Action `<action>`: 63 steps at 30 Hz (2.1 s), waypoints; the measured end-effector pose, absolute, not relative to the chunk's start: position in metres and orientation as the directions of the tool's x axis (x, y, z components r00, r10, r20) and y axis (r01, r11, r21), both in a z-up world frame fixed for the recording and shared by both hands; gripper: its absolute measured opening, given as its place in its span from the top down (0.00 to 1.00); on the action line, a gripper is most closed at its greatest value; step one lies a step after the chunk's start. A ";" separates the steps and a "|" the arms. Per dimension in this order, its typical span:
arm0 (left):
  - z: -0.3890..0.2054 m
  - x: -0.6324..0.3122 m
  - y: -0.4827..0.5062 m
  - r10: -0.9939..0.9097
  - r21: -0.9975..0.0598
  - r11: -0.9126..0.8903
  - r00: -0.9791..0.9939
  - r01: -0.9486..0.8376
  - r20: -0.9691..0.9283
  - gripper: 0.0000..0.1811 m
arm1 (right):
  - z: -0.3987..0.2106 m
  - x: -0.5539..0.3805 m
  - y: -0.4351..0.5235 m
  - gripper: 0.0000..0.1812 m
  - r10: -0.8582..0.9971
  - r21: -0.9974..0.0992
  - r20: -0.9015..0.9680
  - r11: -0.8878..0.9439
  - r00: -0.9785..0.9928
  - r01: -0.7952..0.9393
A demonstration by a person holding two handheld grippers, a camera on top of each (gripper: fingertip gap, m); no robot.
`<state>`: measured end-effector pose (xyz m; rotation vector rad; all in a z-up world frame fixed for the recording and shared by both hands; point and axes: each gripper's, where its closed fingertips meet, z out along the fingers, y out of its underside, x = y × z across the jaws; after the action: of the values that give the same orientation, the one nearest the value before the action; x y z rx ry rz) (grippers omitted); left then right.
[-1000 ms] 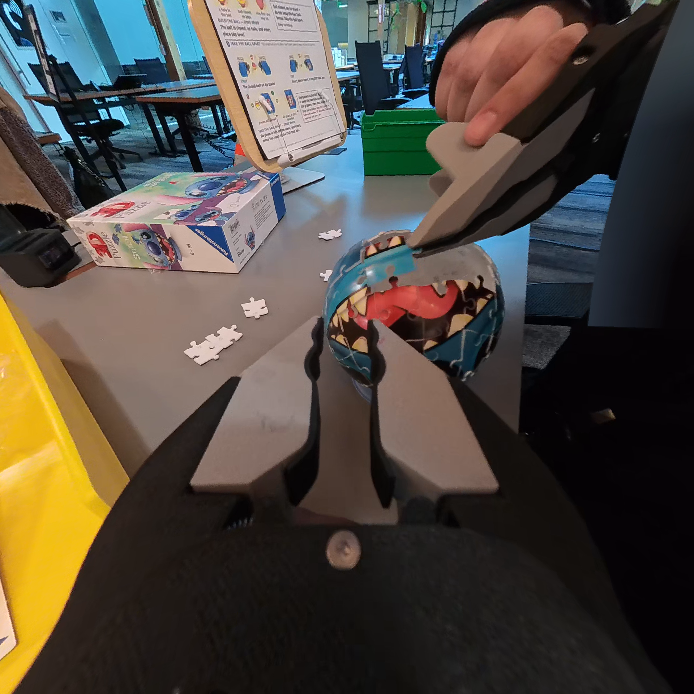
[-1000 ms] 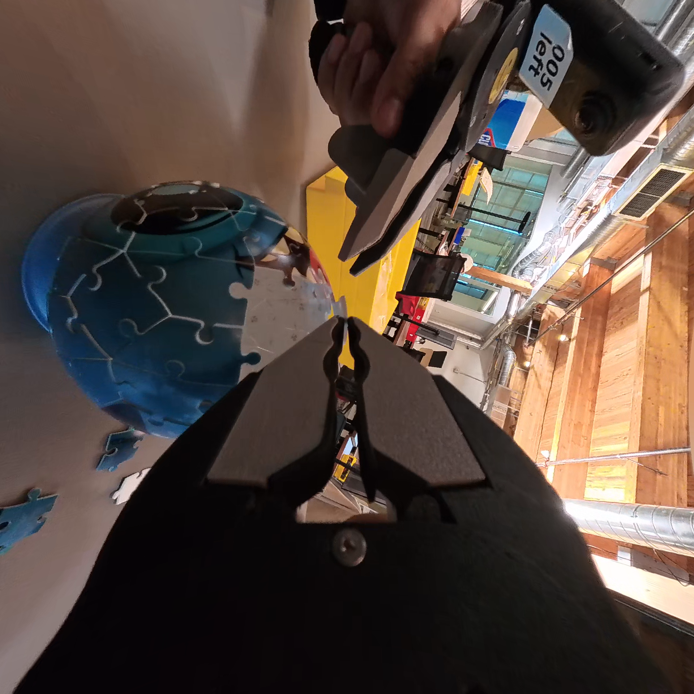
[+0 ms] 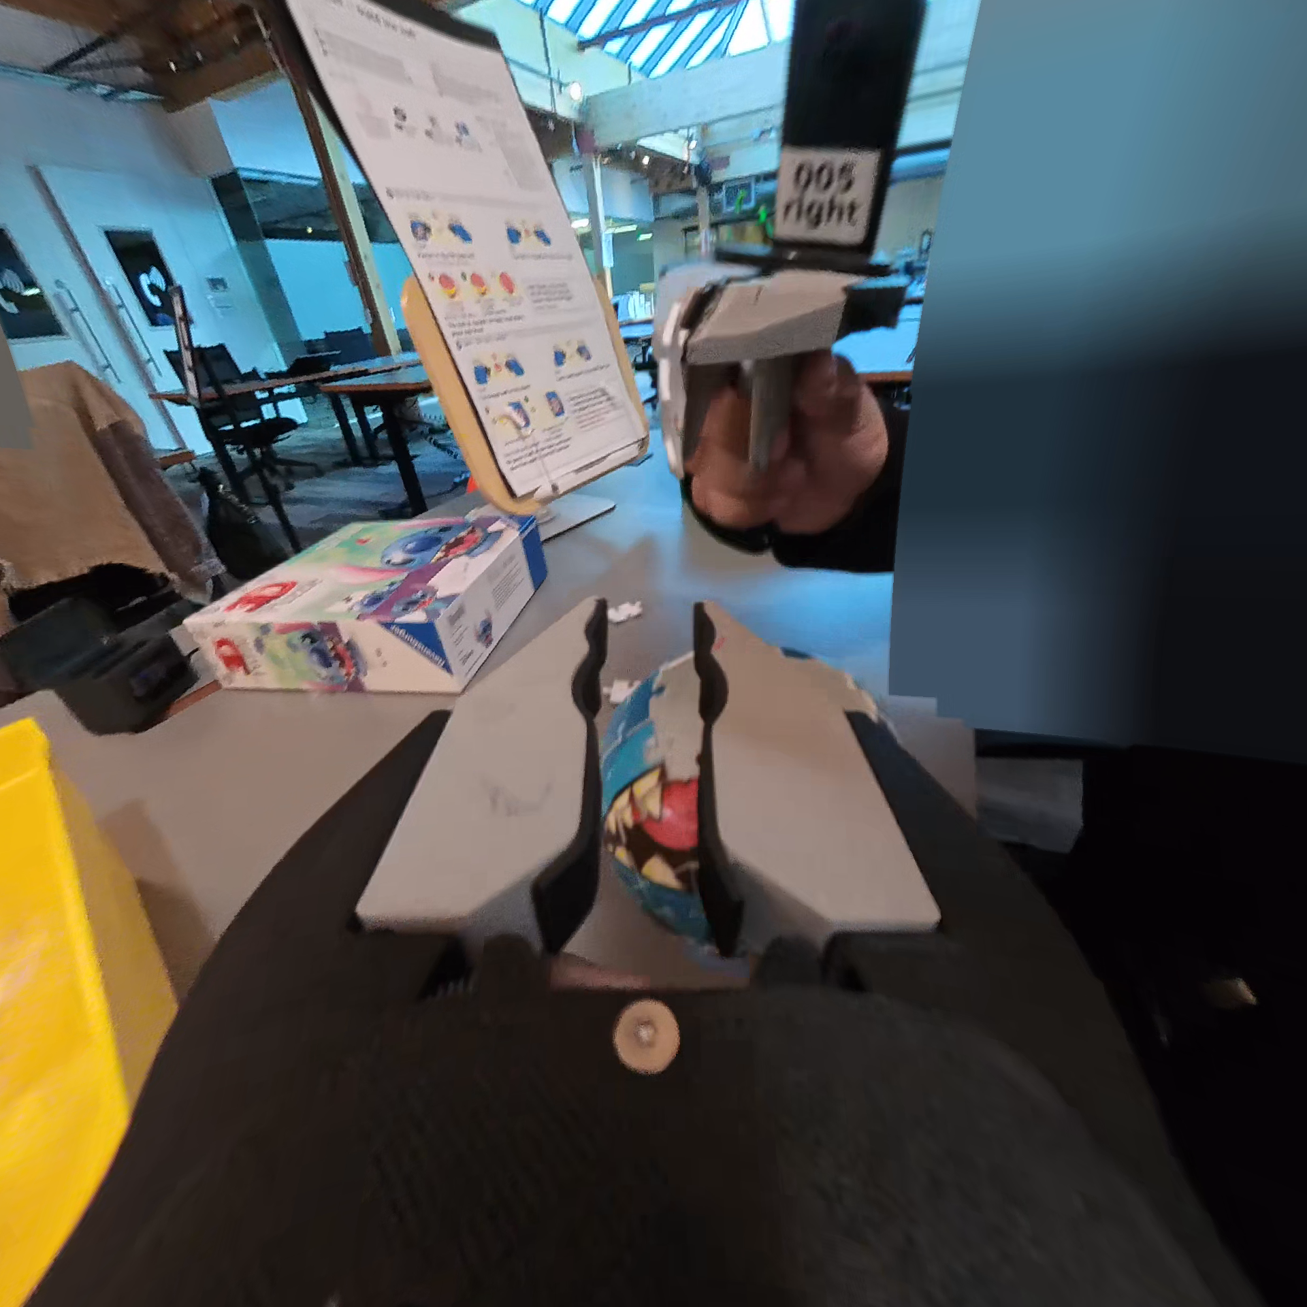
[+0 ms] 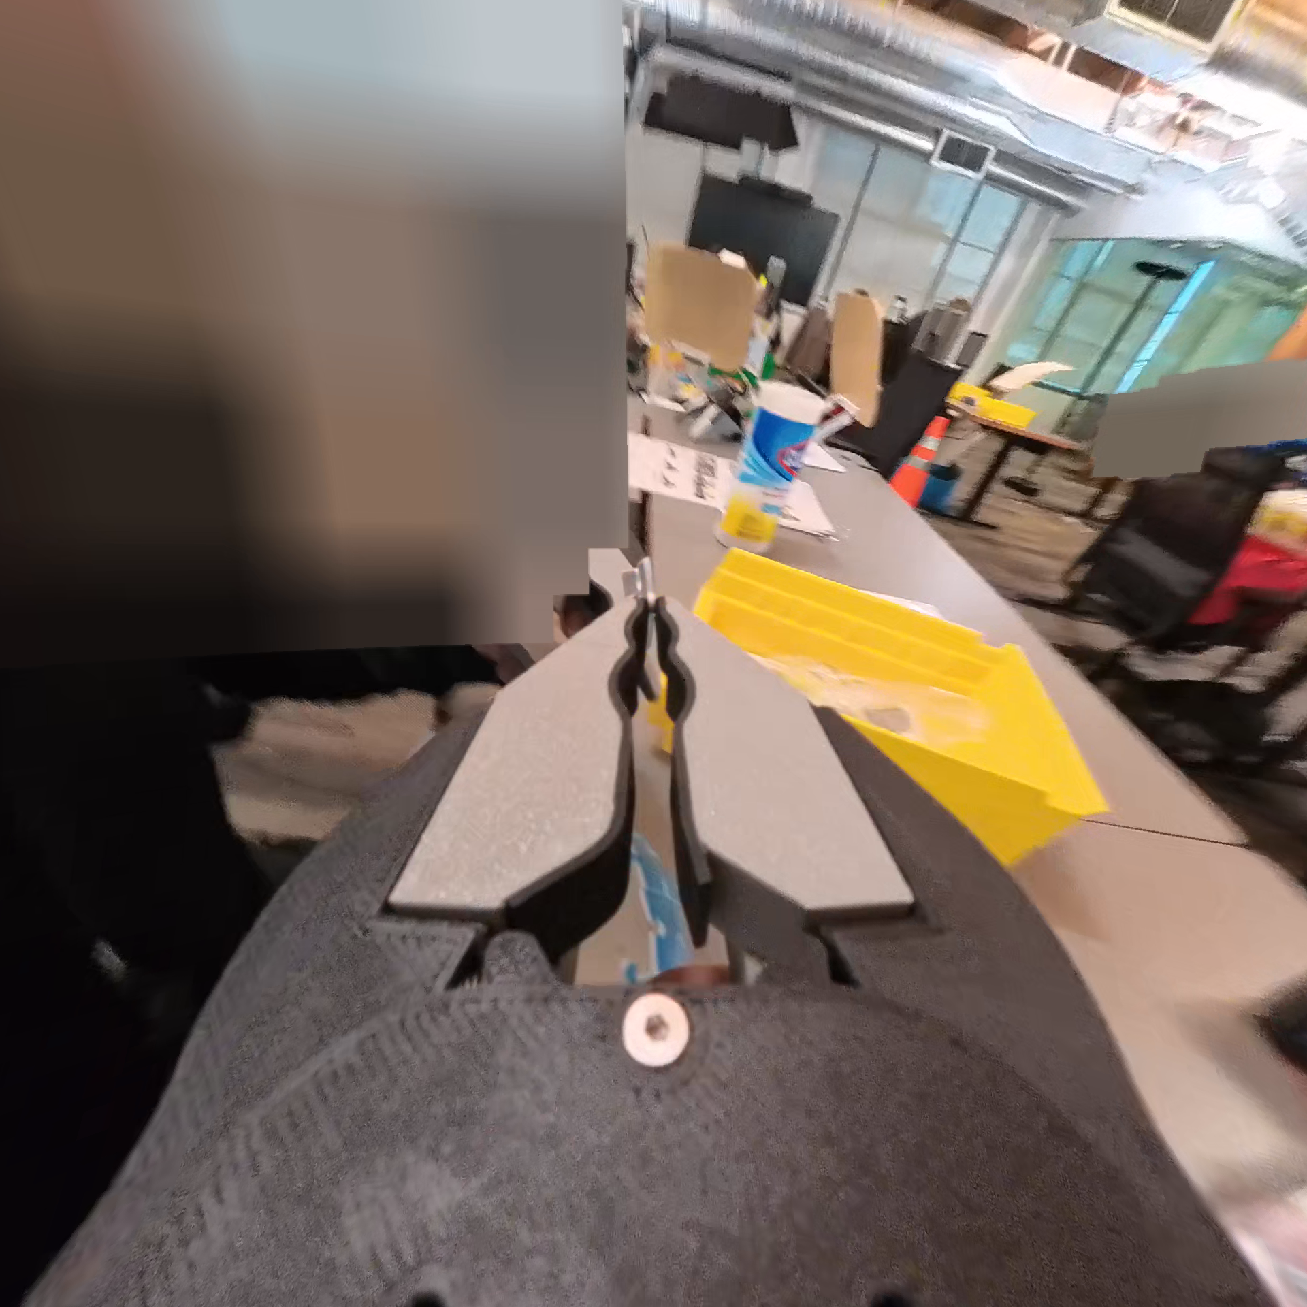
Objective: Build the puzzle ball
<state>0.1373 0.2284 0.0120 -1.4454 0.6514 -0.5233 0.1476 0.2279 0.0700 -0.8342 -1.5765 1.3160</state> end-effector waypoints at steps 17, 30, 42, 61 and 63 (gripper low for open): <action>0.072 0.151 0.217 -0.669 -0.975 0.181 0.743 0.126 -0.028 1.00 | 0.065 0.155 0.220 1.00 0.893 -0.996 0.009 -0.032 -0.449 -0.083; 0.051 0.145 0.231 -0.581 -0.982 0.115 0.792 -0.147 -0.187 1.00 | 0.043 0.141 0.227 1.00 0.887 -0.999 -0.041 -0.035 -0.460 0.023; -0.001 0.128 0.245 -0.593 -0.952 -0.135 0.792 -0.274 -0.144 1.00 | 0.028 0.130 0.237 0.98 0.922 -0.939 0.212 0.284 -0.324 0.193; 0.003 0.133 0.229 -0.616 -0.954 -0.104 0.771 -0.282 -0.161 0.97 | 0.016 0.124 0.219 1.00 0.874 -0.912 0.248 0.356 -0.418 0.204; -0.001 0.128 0.227 -0.616 -0.949 -0.112 0.770 -0.295 -0.166 0.91 | 0.020 0.124 0.225 1.00 0.894 -0.935 0.202 0.298 -0.400 0.193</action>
<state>0.1283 0.2275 -0.0013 -1.7072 0.7226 -0.3172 0.1239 0.2249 0.0204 -0.9797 -1.7934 1.1450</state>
